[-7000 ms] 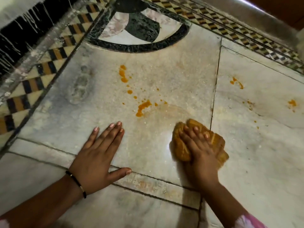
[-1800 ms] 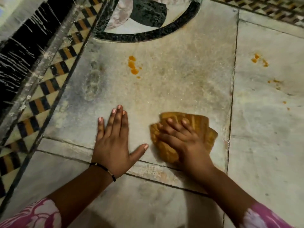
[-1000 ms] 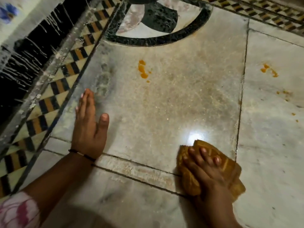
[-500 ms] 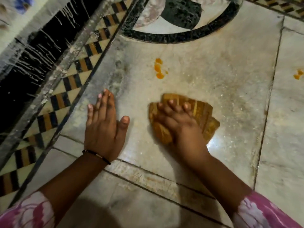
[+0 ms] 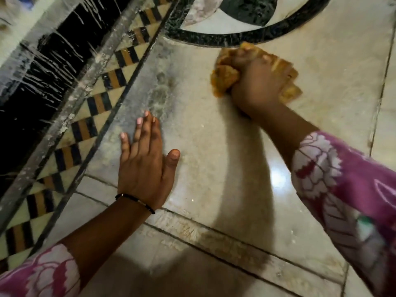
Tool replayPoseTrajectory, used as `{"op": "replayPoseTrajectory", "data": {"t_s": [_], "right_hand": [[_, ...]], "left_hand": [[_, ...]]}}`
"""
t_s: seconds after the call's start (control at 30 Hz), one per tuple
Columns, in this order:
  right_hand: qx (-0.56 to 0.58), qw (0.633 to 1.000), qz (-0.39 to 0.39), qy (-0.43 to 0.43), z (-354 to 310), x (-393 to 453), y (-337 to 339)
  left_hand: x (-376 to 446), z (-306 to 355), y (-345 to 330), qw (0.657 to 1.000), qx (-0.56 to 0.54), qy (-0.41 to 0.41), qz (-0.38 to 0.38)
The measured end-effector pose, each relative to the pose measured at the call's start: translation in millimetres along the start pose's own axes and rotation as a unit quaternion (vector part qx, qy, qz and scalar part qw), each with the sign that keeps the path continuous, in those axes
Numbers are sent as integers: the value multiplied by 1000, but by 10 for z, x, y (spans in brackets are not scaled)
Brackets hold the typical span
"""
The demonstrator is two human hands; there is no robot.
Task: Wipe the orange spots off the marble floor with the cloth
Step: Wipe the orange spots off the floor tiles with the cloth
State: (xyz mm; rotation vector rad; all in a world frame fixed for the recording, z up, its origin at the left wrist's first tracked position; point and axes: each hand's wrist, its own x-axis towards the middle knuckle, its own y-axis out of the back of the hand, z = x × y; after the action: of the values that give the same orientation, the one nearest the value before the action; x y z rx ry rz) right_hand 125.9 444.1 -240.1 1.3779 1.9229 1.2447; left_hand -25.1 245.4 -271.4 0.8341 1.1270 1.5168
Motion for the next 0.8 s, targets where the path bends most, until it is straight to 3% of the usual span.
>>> {"op": "replayPoseTrajectory", "data": {"t_s": [0.1,0.2,0.3,0.47,0.6,0.7,0.8], "right_hand": [[22,987,-90,134,-114,-392,-135],[11,972,-138,191,41,-1049,70],[19,978,-119,171,326,-1355,387],[-8,999,-41,11,298,-503,285],[-39,989,-84,114,-143,-47,-78],[-16,966,-138,219,-190,-439,-172],[-5,963,-148,225,93,-971,48]], "left_hand": [[-7,-9,5,1000,-13,-2,2],[-16,-16,19,1000,-26,-2,5],[-19,17,28,1000,-12,1,3],[0,30,24,1000,10,4,0],[10,38,27,1000,9,-2,6],[7,20,33,1000,5,-3,8],[4,6,24,1000,4,-6,9]]}}
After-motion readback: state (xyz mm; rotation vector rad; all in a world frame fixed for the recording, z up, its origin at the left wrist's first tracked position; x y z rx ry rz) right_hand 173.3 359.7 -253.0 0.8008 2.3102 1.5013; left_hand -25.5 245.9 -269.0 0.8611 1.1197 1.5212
